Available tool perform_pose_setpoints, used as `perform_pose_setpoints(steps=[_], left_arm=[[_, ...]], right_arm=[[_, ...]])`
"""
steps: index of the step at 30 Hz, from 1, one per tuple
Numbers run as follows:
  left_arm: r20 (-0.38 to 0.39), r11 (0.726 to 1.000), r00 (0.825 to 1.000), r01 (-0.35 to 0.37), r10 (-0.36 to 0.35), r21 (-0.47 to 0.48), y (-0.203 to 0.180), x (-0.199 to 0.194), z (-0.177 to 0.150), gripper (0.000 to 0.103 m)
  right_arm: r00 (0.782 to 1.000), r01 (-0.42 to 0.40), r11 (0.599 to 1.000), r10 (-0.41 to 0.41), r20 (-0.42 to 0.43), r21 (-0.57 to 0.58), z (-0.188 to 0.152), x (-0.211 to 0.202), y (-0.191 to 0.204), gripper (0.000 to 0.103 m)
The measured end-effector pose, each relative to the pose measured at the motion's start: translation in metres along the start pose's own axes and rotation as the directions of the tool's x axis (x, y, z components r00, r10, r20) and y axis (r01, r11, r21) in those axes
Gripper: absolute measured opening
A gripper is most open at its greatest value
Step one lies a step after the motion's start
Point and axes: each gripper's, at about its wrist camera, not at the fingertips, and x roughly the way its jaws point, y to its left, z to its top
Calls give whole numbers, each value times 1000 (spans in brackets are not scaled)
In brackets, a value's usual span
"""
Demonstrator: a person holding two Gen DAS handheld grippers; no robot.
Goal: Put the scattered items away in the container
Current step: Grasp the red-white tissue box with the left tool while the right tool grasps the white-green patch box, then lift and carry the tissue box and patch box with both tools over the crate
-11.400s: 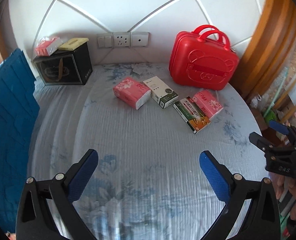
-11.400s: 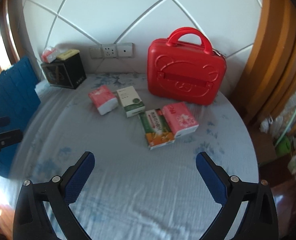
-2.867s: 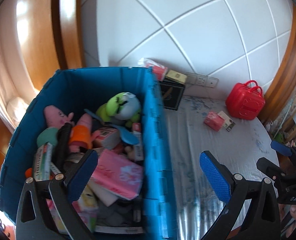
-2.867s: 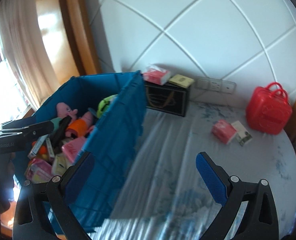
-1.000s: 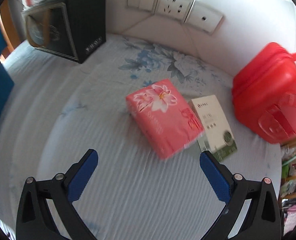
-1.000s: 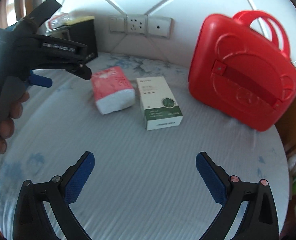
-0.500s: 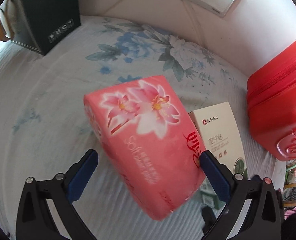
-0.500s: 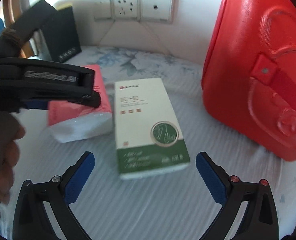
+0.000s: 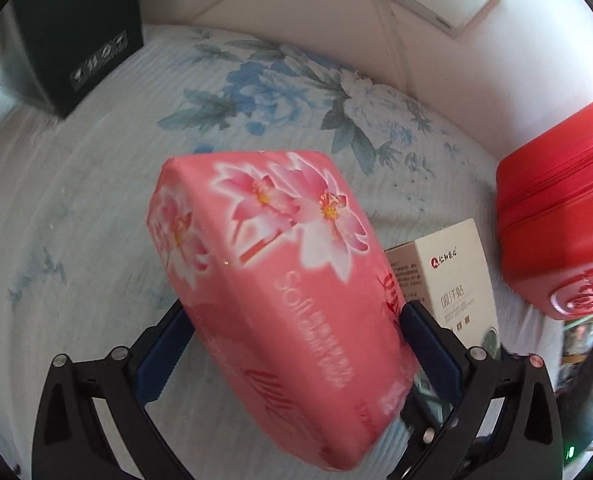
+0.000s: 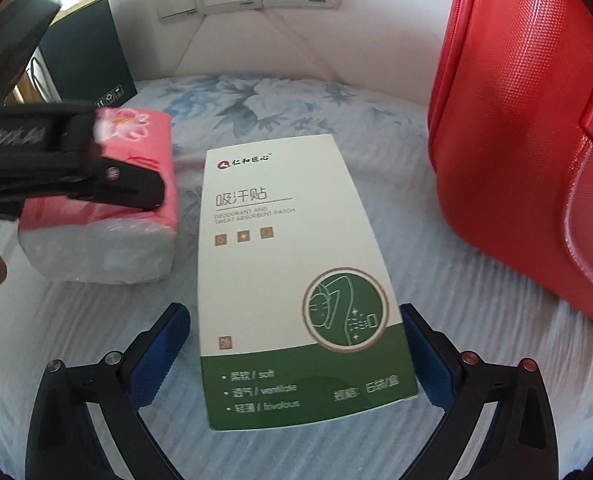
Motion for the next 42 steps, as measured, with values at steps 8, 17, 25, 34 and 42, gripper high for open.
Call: perform_pose_setpoints(steps=[8, 17, 25, 34, 42], left_arm=[[53, 1000, 998, 27, -27, 2, 18, -27, -34, 81], [17, 1000, 1000, 3, -3, -1, 33, -53, -108, 80], [-62, 997, 996, -62, 65, 45, 46, -89, -198, 78], [-97, 987, 988, -105, 117, 122, 64, -142, -278, 75], [-14, 983, 997, -79, 82, 163, 53, -215, -290, 75]], right_arm=[[1000, -14, 999, 14, 4, 32, -16, -17, 12, 80], [998, -31, 991, 37, -46, 132, -74, -54, 19, 79], [988, -14, 970, 51, -144, 244, -148, -122, 30, 79], [986, 11, 968, 31, -164, 251, -195, -207, 44, 77], [994, 49, 972, -26, -104, 229, -206, -288, 53, 77]])
